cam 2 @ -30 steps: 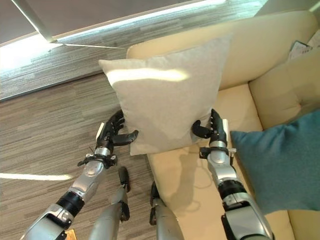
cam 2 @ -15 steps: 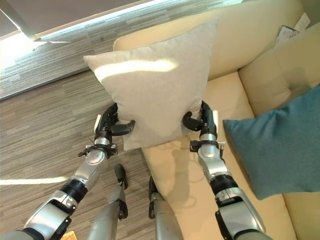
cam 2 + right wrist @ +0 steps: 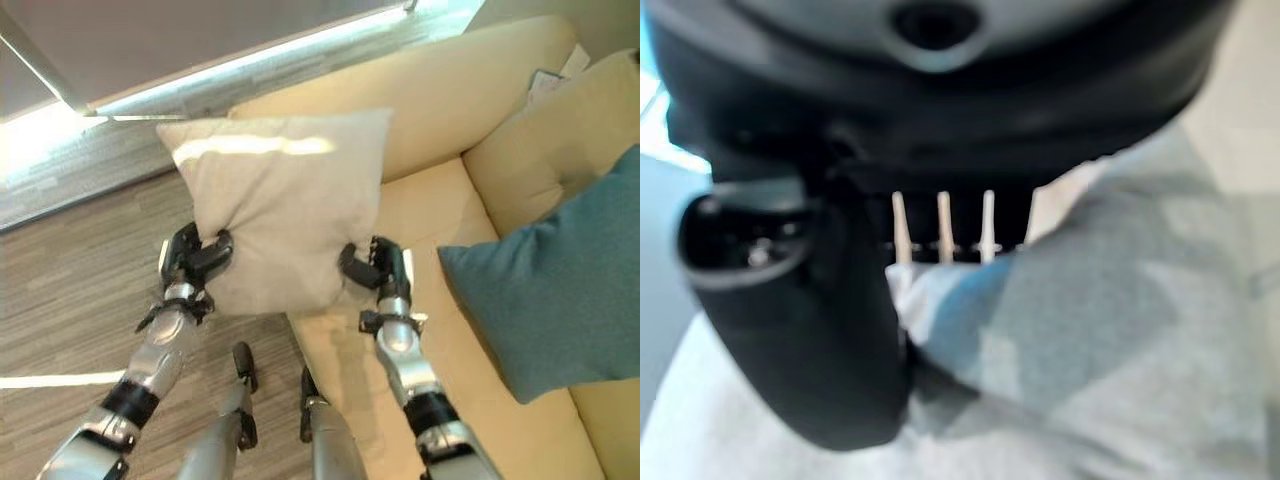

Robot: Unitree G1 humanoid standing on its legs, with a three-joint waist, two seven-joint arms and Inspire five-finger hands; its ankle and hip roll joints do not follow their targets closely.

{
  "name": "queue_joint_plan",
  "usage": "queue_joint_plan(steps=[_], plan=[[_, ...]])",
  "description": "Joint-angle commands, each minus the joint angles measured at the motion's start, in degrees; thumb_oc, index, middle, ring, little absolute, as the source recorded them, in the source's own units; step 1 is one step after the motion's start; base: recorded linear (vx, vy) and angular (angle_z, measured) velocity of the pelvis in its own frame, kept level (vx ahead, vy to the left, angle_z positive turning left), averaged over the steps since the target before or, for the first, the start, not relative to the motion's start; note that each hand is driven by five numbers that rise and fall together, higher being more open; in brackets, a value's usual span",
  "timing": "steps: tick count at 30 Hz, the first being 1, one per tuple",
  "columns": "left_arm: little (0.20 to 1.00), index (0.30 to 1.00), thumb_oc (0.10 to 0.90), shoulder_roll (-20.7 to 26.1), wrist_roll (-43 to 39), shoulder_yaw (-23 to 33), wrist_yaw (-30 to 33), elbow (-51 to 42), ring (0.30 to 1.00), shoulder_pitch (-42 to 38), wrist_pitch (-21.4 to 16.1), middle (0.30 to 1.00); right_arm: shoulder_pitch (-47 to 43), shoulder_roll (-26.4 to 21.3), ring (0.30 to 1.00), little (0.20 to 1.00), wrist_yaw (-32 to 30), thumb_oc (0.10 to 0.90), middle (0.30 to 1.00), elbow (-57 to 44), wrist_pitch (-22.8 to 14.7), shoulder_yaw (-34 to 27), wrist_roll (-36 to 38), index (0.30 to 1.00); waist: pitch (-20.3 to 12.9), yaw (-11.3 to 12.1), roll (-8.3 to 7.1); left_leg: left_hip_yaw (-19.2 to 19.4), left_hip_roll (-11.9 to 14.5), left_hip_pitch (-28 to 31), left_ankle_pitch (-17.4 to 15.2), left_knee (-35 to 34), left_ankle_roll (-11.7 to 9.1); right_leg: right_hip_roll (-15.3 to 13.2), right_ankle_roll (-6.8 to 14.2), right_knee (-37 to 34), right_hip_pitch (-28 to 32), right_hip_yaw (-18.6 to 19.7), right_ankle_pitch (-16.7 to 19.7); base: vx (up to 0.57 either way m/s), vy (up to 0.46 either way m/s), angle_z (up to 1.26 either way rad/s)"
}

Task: Pick up all the scattered cushions and arrange them neatly on the sofa.

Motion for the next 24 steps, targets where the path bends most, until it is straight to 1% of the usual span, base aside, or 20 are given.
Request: queue_joint_plan(steps=[1,2,4,6,7,9,10,11,12,13,14,15,16,18,19,20,21,22,23,24], plan=[[0.3,0.3,0.4,-2.78,0.64,-3.48,-8.73,-10.38,0.3,-1.64,-5.32,0.3,-0.59,2.88,0.3,0.3,6.7,0.4,0.3,-12.02,-8.25,0.41,-2.41,0.3,-3.24,0.74,-3.02,3.78,3.57,12.57,-11.39,-0.22,-7.28,-1.73,5.56,-18.47,6.18,1.93,11.6,0.04,-0.004,0.13],[0.3,0.3,0.4,-2.74,0.64,-3.49,-8.72,-10.41,0.3,-1.62,-5.31,0.3,-0.58,2.91,0.3,0.3,6.7,0.4,0.3,-12.05,-8.23,0.41,-2.41,0.3,-3.35,0.72,-3.1,3.8,3.52,12.38,-11.21,-0.22,-7.27,-1.78,5.54,-18.47,5.99,1.96,11.72,0.08,0.004,0.28],[0.3,0.3,0.4,-0.5,2.94,-3.08,-10.52,-14.01,0.3,3.44,-4.85,0.3,4.86,3.4,0.3,0.3,8.79,0.4,0.3,-14.8,-8.24,0.08,-1.6,0.3,-3.86,0.77,-3.13,4.06,3.52,16.0,-12.11,-0.22,-6.87,-1.31,5.45,-18.47,9.34,2.0,10.7,0.07,0.013,0.25],[0.3,0.3,0.4,0.21,3.52,-3.12,-10.91,-15.05,0.3,4.63,-4.72,0.3,6.27,3.68,0.3,0.3,9.36,0.4,0.3,-15.68,-8.12,-0.2,-1.12,0.3,-4.3,0.77,-3.21,4.1,3.46,16.71,-12.11,-0.22,-6.78,-1.27,5.35,-18.47,10.15,1.99,10.45,0.04,-0.005,-0.03],[0.3,0.3,0.4,1.01,3.54,-2.85,-12.32,-16.86,0.3,7.97,-4.38,0.3,9.28,3.83,0.3,0.3,10.53,0.4,0.3,-17.69,-8.07,-0.34,-1.18,0.3,-5.07,0.73,-3.13,4.04,3.41,18.32,-12.56,-0.22,-6.62,-1.06,5.1,-18.47,11.77,1.97,9.8,0.05,-0.007,0.15],[0.3,0.3,0.4,0.96,2.8,-2.87,-12.8,-17.35,0.3,9.6,-4.29,0.3,10.82,4.16,0.3,0.3,10.88,0.4,0.3,-18.37,-7.9,-0.24,-1.11,0.3,-5.2,0.65,-3.03,4.0,3.41,19.32,-12.76,-0.22,-6.6,-0.98,4.91,-18.47,12.71,1.97,9.52,0.04,0.002,0.32],[0.3,0.3,0.4,0.42,-0.02,-3.2,-13.25,-17.68,0.3,12.15,-3.79,0.3,13.05,4.95,0.3,0.3,11.18,0.4,0.3,-19.53,-7.68,-0.44,0.15,0.3,-5.5,0.54,-2.93,3.68,3.13,20.7,-12.87,-0.22,-6.39,-0.8,4.57,-18.47,14.08,2.04,9.19,0.0,0.007,0.21],[0.3,0.3,0.4,0.44,-0.03,-3.21,-13.26,-17.71,0.3,12.23,-3.79,0.3,13.13,4.95,0.3,0.3,11.18,0.4,0.3,-19.58,-7.66,-0.43,0.15,0.3,-5.48,0.54,-2.93,3.67,3.13,20.78,-12.89,-0.22,-6.39,-0.8,4.57,-18.47,14.16,2.04,9.17,0.05,0.038,0.19],[0.3,0.3,0.4,0.65,-1.06,-3.16,-14.31,-18.71,0.3,15.61,-3.27,0.3,15.55,5.37,0.3,0.3,11.9,0.4,0.3,-20.55,-7.28,-0.24,0.57,0.3,-6.17,0.64,-2.74,3.2,2.63,22.29,-13.62,-0.22,-5.93,-0.69,4.52,-18.47,15.34,2.5,8.9,0.05,0.032,0.26],[0.3,0.3,0.4,0.67,-1.06,-3.17,-14.31,-18.76,0.3,15.7,-3.26,0.3,15.64,5.37,0.3,0.3,11.9,0.4,0.3,-20.59,-7.26,-0.22,0.57,0.3,-6.16,0.65,-2.75,3.21,2.64,22.38,-13.65,-0.22,-5.93,-0.68,4.52,-18.47,15.42,2.51,8.88,0.07,0.064,0.2],[0.3,0.3,0.4,1.23,-1.22,-3.23,-14.72,-20.15,0.3,17.9,-3.01,0.3,17.31,5.48,0.3,0.3,12.53,0.4,0.3,-21.31,-7.12,0.37,1.06,0.3,-6.2,1.1,-2.99,1.63,2.23,23.24,-14.58,1.16,-5.73,-0.48,4.39,-18.47,16.56,3.32,8.82,0.02,0.033,0.09],[0.3,0.3,0.4,1.24,-1.22,-3.24,-14.72,-20.19,0.3,17.96,-2.99,0.3,17.35,5.48,0.3,0.3,12.52,0.4,0.3,-21.33,-7.11,0.38,1.06,0.3,-6.13,1.12,-3.0,1.65,2.24,23.33,-14.66,1.23,-5.73,-0.47,4.4,-18.47,16.67,3.33,8.8,-0.01,0.074,-0.13],[0.3,0.3,0.4,1.35,-1.93,-2.81,-14.47,-21.17,0.3,18.95,-3.49,0.3,17.96,5.02,0.3,0.3,12.45,0.4,0.3,-21.89,-7.13,1.0,1.21,0.3,-5.35,1.89,-3.6,-3.43,1.38,22.55,-16.85,5.56,-5.91,-0.37,4.08,-18.47,17.45,4.44,8.75,-0.03,0.041,-0.14],[0.3,0.3,0.4,1.35,-1.93,-2.81,-14.47,-21.17,0.3,18.95,-3.49,0.3,17.96,5.02,0.3,0.3,12.45,0.4,0.3,-21.89,-7.13,1.0,1.21,0.3,-5.4,1.87,-3.6,-3.44,1.37,22.49,-16.85,5.57,-5.91,-0.38,4.08,-18.47,17.4,4.43,8.75,-0.02,0.075,-0.26],[0.3,0.3,0.4,1.53,-2.34,-2.25,-14.3,-22.19,0.3,19.87,-4.03,0.3,18.15,3.86,0.3,0.3,12.45,0.4,0.3,-22.42,-6.93,1.19,0.67,0.3,-5.14,3.27,-4.28,-11.92,-0.32,22.9,-20.01,10.27,-6.48,-0.89,4.28,-18.47,18.44,6.48,9.07,-0.02,0.167,-0.42],[0.3,0.3,0.4,1.51,-2.41,-2.1,-14.5,-22.22,0.3,20.08,-4.04,0.3,18.35,3.43,0.3,0.3,12.45,0.4,0.3,-22.7,-6.86,1.03,0.13,0.3,-5.17,3.5,-4.22,-14.03,-0.51,24.04,-20.88,10.61,-6.46,-0.88,4.48,-18.47,18.83,7.11,9.19,-0.02,0.167,-0.62],[0.3,0.3,0.4,1.51,-2.41,-2.1,-14.5,-22.22,0.3,20.07,-4.04,0.3,18.35,3.43,0.3,0.3,12.45,0.4,0.3,-22.7,-6.86,1.03,0.13,0.3,-5.14,3.51,-4.22,-14.02,-0.5,24.08,-20.88,10.6,-6.46,-0.88,4.48,-18.47,18.86,7.11,9.19,0.0,0.118,-0.69],[0.3,0.3,0.4,1.7,-2.11,-1.98,-14.59,-22.5,0.3,20.17,-3.97,0.3,18.45,2.93,0.3,0.3,12.47,0.4,0.3,-23.03,-6.72,0.83,-0.83,0.3,-5.22,3.66,-4.08,-15.92,-0.81,25.04,-21.59,10.67,-6.23,-0.87,4.79,-18.47,19.0,7.9,9.45,-0.03,0.206,-1.04],[0.3,0.3,0.4,2.02,-1.55,-2.12,-14.78,-22.9,0.3,20.33,-3.9,0.3,18.69,2.17,0.3,0.3,12.57,0.4,0.3,-23.96,-6.57,0.05,-2.05,0.3,-5.56,3.18,-3.97,-16.37,-1.17,27.0,-22.73,8.96,-5.3,-1.17,5.41,-18.21,18.96,9.17,10.11,-0.06,0.303,-0.81],[0.3,0.3,0.4,2.18,-1.22,-2.12,-14.72,-22.74,0.3,20.29,-3.79,0.3,18.72,2.13,0.3,0.3,12.51,0.4,0.3,-24.08,-6.53,-0.47,-2.43,0.3,-5.8,2.71,-4.01,-15.21,-1.22,27.75,-22.94,8.22,-4.97,-1.54,6.04,-17.95,18.67,9.75,10.72,-0.06,0.243,-0.64]])
